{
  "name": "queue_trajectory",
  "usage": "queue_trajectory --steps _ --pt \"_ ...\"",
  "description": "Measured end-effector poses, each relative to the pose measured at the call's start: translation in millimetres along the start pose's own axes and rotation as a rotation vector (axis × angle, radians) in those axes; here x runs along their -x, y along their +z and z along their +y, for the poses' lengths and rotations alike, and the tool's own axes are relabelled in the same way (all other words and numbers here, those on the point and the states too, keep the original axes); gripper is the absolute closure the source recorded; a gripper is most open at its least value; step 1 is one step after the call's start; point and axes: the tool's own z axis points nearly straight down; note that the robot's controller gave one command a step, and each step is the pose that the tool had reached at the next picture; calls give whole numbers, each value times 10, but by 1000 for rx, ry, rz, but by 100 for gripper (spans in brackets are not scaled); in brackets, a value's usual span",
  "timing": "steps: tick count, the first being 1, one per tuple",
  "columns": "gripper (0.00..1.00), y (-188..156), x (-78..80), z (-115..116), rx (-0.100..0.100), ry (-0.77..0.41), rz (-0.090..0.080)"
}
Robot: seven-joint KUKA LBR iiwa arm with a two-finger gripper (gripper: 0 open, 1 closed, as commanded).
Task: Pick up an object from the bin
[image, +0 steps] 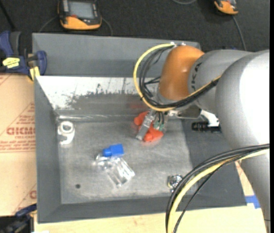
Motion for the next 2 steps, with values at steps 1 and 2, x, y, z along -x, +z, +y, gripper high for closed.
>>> queue_trajectory --steps 1,2 --pt "100 -159 27 31 -4 -17 1" --pt "100 -452 -80 -12 3 48 -18"
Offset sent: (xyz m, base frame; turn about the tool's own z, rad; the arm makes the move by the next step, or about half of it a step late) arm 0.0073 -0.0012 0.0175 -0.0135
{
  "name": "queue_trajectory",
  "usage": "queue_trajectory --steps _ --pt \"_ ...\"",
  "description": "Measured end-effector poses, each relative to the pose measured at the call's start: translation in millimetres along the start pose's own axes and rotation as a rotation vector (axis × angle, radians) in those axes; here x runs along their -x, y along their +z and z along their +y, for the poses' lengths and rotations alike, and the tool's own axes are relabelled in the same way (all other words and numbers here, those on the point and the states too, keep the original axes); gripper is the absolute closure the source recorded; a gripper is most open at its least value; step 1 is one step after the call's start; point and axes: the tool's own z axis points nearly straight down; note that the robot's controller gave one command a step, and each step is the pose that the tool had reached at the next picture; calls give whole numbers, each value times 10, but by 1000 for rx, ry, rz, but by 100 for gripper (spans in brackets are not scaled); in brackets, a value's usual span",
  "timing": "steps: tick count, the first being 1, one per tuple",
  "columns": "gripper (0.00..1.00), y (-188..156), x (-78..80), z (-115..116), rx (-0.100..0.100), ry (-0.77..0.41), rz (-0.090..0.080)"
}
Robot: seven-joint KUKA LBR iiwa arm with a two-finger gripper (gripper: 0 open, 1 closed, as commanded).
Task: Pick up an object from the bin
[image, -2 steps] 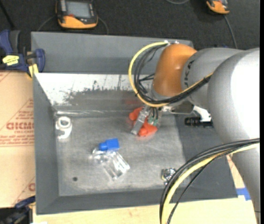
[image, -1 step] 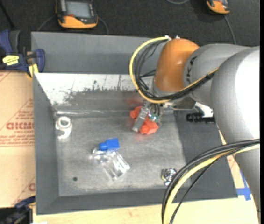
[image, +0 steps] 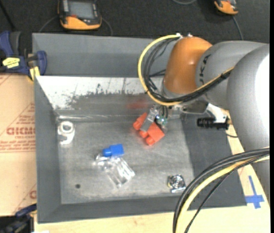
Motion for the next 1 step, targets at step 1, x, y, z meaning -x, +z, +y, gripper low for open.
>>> queue_trajectory --steps 1 --pt "100 98 -104 -518 -4 140 1"
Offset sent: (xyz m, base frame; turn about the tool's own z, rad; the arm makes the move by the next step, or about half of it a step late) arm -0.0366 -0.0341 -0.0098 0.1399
